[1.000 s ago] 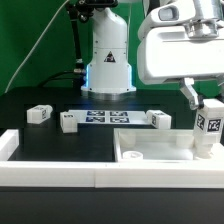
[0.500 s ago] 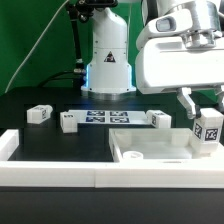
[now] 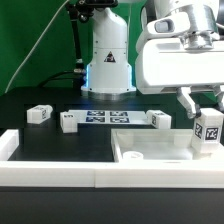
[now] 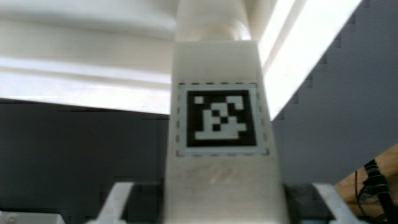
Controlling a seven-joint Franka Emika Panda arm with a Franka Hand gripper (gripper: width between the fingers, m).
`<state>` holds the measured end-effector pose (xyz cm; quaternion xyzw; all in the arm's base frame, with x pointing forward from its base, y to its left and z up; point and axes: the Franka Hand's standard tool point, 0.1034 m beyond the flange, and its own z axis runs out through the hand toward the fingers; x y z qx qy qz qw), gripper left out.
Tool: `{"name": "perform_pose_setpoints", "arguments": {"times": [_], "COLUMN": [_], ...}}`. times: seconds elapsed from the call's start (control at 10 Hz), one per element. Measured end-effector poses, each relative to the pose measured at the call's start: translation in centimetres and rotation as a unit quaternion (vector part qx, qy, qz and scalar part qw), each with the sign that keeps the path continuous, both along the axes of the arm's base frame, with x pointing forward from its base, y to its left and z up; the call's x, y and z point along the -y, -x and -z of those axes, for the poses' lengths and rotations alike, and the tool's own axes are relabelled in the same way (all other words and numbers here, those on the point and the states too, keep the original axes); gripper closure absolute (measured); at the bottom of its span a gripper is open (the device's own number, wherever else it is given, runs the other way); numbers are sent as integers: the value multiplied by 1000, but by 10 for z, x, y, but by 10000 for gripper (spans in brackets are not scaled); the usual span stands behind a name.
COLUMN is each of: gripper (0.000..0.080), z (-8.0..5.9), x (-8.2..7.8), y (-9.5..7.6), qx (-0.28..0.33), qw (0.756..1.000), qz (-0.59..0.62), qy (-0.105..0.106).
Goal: Assemble one leg
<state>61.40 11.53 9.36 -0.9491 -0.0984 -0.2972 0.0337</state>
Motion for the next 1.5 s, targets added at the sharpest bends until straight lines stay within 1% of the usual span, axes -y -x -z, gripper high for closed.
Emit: {"name": "perform_pose_setpoints", "arguments": {"times": [0.1,0.2,0.3,0.4,0.5,0.8,0.9,1.0,1.1,1.2,1.3,1.4,1.5], "gripper": [484,241,241,169,156,150,150,150,150,150,150,150,150], "z": [0,0,0,0,0,0,1,-3,-8,-3,-5,-9,-5], "x": [0,0,0,0,0,0,-1,-2,-1,-4,-7,-7,-6], "y": [0,0,0,0,0,0,0,-2,-7,-5,-5,-12,-6], "qx": [0,0,0,0,0,0,-9,-31,-31,-70,-132,-149,-203], "qw": [1000,1000,1000,1000,1000,1000,1000,999,1000,998,991,989,979], "qz": [0,0,0,0,0,0,-1,-4,-3,-8,-16,-18,-24], "qy": [0,0,0,0,0,0,0,0,-1,-1,-1,-2,0]}}
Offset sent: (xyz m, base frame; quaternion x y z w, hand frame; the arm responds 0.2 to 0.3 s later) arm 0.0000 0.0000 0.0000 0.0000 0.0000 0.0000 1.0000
